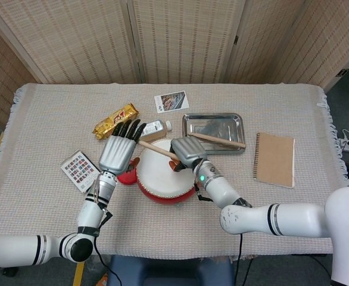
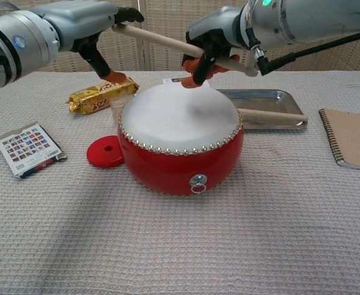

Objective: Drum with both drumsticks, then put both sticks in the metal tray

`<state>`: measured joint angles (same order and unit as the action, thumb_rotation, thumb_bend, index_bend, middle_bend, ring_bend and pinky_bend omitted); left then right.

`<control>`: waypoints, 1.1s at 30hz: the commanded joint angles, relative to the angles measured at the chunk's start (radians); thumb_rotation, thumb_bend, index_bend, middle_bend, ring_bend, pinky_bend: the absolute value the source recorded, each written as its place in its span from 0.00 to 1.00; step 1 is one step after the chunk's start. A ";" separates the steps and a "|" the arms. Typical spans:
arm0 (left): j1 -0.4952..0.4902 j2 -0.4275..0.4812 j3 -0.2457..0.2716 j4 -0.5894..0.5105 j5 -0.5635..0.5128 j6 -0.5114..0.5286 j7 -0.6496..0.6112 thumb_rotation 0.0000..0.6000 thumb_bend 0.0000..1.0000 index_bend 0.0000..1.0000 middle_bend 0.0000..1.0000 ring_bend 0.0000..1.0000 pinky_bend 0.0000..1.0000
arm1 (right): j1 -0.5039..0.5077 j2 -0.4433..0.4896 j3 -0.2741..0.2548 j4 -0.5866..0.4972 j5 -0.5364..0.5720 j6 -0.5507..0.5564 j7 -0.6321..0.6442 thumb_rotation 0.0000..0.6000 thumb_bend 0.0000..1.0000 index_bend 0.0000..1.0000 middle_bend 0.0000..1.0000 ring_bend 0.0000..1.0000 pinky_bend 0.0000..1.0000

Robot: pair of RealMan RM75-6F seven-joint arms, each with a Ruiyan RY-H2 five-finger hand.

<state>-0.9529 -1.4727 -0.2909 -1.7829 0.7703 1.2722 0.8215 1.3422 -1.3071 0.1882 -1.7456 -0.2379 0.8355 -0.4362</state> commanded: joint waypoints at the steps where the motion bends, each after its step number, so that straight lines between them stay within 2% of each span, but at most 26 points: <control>1: 0.005 0.008 0.001 -0.003 0.006 0.001 -0.009 1.00 0.29 0.00 0.00 0.00 0.09 | -0.006 0.012 0.000 -0.008 -0.003 0.000 0.001 1.00 0.40 1.00 0.86 0.94 1.00; 9: 0.014 0.028 0.002 -0.012 0.017 0.003 -0.026 1.00 0.29 0.00 0.00 0.00 0.09 | -0.045 0.075 -0.012 -0.039 -0.030 0.005 0.014 1.00 0.40 1.00 0.86 0.94 1.00; 14: 0.022 0.041 0.001 -0.010 0.021 0.009 -0.037 1.00 0.29 0.00 0.00 0.00 0.09 | -0.073 0.136 -0.051 -0.057 -0.040 -0.009 0.000 1.00 0.40 1.00 0.86 0.94 1.00; 21: 0.045 0.065 -0.004 -0.002 0.017 0.009 -0.078 1.00 0.29 0.00 0.00 0.00 0.09 | -0.101 0.204 -0.131 -0.051 -0.067 -0.011 -0.060 1.00 0.40 1.00 0.86 0.94 1.00; 27: 0.070 0.085 0.004 0.004 0.024 0.011 -0.108 1.00 0.29 0.00 0.00 0.00 0.09 | -0.135 0.207 -0.184 0.025 -0.149 -0.024 -0.094 1.00 0.40 1.00 0.86 0.94 1.00; 33: 0.092 0.098 0.013 0.004 0.035 0.015 -0.133 1.00 0.29 0.00 0.00 0.00 0.09 | -0.164 0.119 -0.222 0.200 -0.261 -0.030 -0.133 1.00 0.40 1.00 0.86 0.93 1.00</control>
<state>-0.8614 -1.3759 -0.2783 -1.7789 0.8036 1.2866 0.6894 1.1947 -1.1437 -0.0135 -1.6151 -0.4515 0.8103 -0.5479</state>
